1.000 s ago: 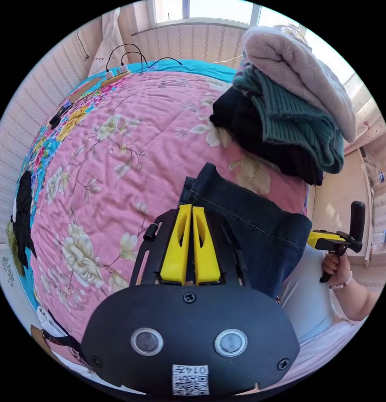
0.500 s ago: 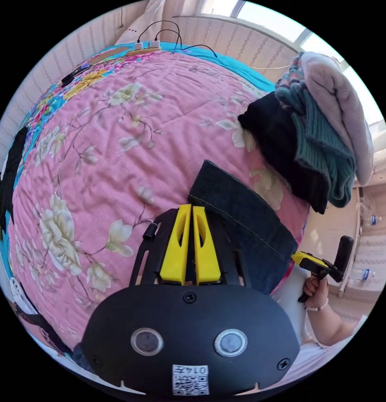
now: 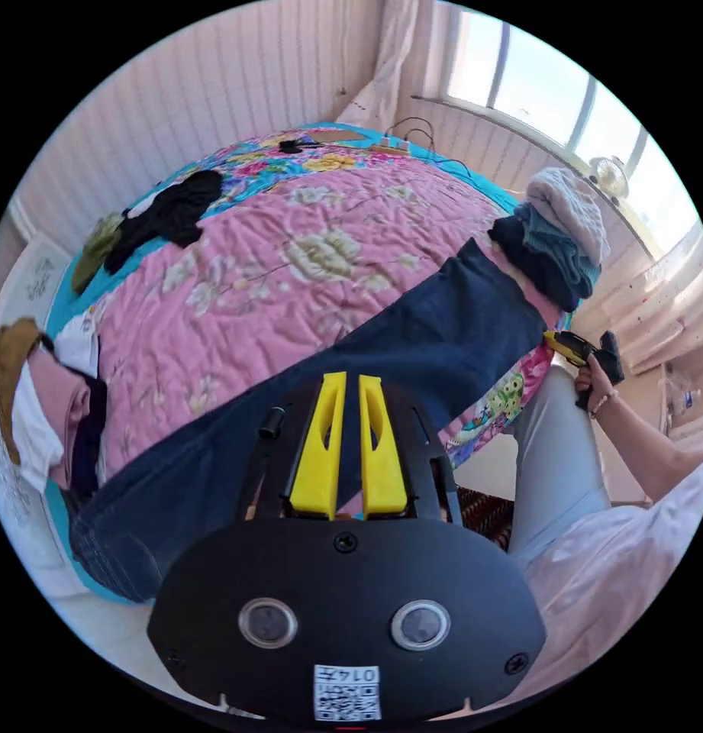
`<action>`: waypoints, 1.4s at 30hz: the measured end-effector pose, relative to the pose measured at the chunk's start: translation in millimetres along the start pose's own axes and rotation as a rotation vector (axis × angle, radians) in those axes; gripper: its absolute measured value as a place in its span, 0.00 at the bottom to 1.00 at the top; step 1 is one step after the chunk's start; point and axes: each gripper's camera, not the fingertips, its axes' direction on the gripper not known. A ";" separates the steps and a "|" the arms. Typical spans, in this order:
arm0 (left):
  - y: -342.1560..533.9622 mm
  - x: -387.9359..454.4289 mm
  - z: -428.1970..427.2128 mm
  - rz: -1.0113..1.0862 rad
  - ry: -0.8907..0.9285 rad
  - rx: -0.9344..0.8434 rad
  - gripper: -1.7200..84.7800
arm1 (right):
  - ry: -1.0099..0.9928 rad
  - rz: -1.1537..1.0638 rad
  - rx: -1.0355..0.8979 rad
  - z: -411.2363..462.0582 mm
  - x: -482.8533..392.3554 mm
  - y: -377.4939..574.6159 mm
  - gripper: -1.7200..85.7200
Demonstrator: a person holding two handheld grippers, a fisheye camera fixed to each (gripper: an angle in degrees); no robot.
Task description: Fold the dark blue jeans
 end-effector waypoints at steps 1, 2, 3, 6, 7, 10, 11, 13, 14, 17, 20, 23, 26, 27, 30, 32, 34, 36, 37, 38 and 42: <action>20.5 -19.4 -12.6 -0.061 -0.001 0.010 0.06 | 0.006 0.001 0.004 5.4 -1.6 4.5 0.03; 62.8 -56.9 -37.8 -0.188 -0.019 0.025 0.06 | 0.049 -0.020 0.029 14.6 -10.2 15.8 0.03; 105.9 -90.6 -62.6 -0.304 -0.046 0.041 0.06 | 0.125 -0.073 0.057 24.8 -26.7 30.2 0.03; 204.9 -156.9 -120.2 -0.544 -0.143 0.075 0.07 | 0.309 -0.290 0.084 74.7 -92.8 72.6 0.03; 222.1 -167.8 -130.9 -0.582 -0.161 0.084 0.07 | 0.321 -0.348 0.071 90.9 -108.5 81.1 0.04; 284.4 -215.8 -176.3 -0.702 -0.226 0.122 0.07 | 0.323 -0.644 -0.126 201.9 -190.8 124.9 0.05; 298.6 -233.8 -190.9 -0.723 -0.250 0.134 0.07 | 0.315 -0.768 -0.222 255.6 -223.9 149.1 0.06; 309.2 -261.2 -209.6 -0.734 -0.268 0.144 0.08 | 0.309 -0.937 -0.367 339.6 -268.9 194.5 0.08; 310.8 -280.5 -221.7 -0.734 -0.280 0.150 0.09 | 0.292 -1.038 -0.472 395.8 -294.7 229.9 0.09; 302.4 -329.9 -249.8 -0.713 -0.314 0.172 0.09 | 0.259 -1.255 -0.742 527.8 -343.4 328.0 0.10; 284.6 -380.6 -269.7 -0.696 -0.336 0.156 0.11 | 0.269 -1.417 -0.938 639.8 -372.0 422.1 0.11; 269.3 -430.3 -281.0 -0.707 -0.314 0.140 0.14 | 0.359 -1.516 -1.044 733.5 -387.3 495.3 0.15; 264.0 -473.1 -284.3 -0.733 -0.282 0.109 0.16 | 0.430 -1.595 -1.054 803.8 -396.2 547.7 0.17; 264.5 -486.8 -284.3 -0.755 -0.252 0.104 0.16 | 0.456 -1.614 -1.067 828.2 -395.7 563.6 0.17; 267.7 -510.1 -279.7 -0.787 -0.199 0.049 0.15 | 0.558 -1.629 -1.124 885.8 -381.1 592.4 0.15; 270.7 -513.7 -278.6 -0.754 -0.143 0.044 0.11 | 0.627 -1.591 -1.228 919.1 -363.7 604.4 0.12; 275.8 -513.3 -286.8 -0.736 -0.165 0.053 0.08 | 0.637 -1.558 -1.243 938.1 -363.8 612.5 0.08; 282.3 -512.0 -306.3 -0.723 -0.184 0.100 0.06 | 0.625 -1.612 -1.251 949.4 -370.0 625.8 0.05; 283.5 -511.7 -312.0 -0.719 -0.187 0.111 0.06 | 0.609 -1.633 -1.244 949.7 -372.6 628.6 0.04; 284.4 -510.2 -324.0 -0.699 -0.200 0.130 0.05 | 0.573 -1.664 -1.226 949.0 -378.6 632.1 0.04; 276.9 -502.7 -368.2 -0.623 -0.259 0.207 0.04 | 0.432 -1.635 -1.177 944.9 -402.7 627.1 0.03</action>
